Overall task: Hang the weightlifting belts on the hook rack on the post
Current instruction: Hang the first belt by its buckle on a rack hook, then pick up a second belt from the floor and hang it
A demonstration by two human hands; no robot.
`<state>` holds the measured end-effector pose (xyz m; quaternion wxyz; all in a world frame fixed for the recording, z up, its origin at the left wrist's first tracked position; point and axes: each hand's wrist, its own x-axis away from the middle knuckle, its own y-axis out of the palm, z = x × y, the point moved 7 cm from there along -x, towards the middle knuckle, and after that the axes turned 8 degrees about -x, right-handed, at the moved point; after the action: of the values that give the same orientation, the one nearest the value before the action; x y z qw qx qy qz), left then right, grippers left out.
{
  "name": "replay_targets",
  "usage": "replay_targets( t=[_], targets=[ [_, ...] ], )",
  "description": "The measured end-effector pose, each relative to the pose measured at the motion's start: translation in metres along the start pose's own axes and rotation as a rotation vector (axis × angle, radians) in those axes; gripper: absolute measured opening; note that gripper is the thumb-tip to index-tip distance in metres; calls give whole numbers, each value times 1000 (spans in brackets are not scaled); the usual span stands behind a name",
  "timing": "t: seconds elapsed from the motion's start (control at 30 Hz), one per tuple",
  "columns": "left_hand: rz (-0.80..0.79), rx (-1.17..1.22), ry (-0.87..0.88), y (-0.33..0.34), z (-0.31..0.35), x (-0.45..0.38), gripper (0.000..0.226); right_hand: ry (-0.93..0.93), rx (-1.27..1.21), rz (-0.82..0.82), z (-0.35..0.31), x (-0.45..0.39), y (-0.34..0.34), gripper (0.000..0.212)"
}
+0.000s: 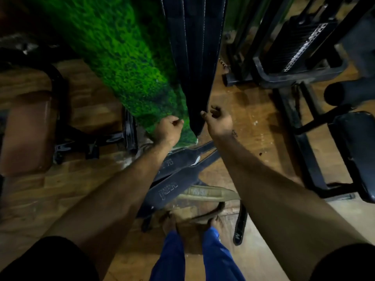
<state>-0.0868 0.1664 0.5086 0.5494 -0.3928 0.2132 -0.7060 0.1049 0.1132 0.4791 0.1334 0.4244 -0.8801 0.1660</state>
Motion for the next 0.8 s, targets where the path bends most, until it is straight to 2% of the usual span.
replay_targets(
  t=[0.07, 0.13, 0.3, 0.37, 0.5, 0.6, 0.67, 0.8],
  targets=[
    [-105, 54, -8, 23, -17, 11, 28, 61, 19, 75, 26, 16, -11, 34],
    [-218, 85, -38, 49, -41, 22, 17, 113, 21, 43, 56, 32, -12, 17],
    [-392, 81, -42, 104, -92, 46, 25, 239, 89, -87, 141, 63, -9, 21],
    [-415, 111, -41, 118, -106, 52, 27, 269, 121, -127, 166, 68, -7, 15],
    [-423, 122, -80, 142, -145, 49, 22, 278, 199, -208, 200, 59, 15, 22],
    [-387, 120, -100, 160, -180, 36, 18, 288, 236, -264, 229, 44, 38, 17],
    [-358, 124, -125, 172, -206, 26, 16, 287, 289, -299, 252, 35, 53, 24],
    [-307, 119, -166, 196, -259, -3, 23, 266, 372, -353, 296, 15, 86, 18]
  ],
)
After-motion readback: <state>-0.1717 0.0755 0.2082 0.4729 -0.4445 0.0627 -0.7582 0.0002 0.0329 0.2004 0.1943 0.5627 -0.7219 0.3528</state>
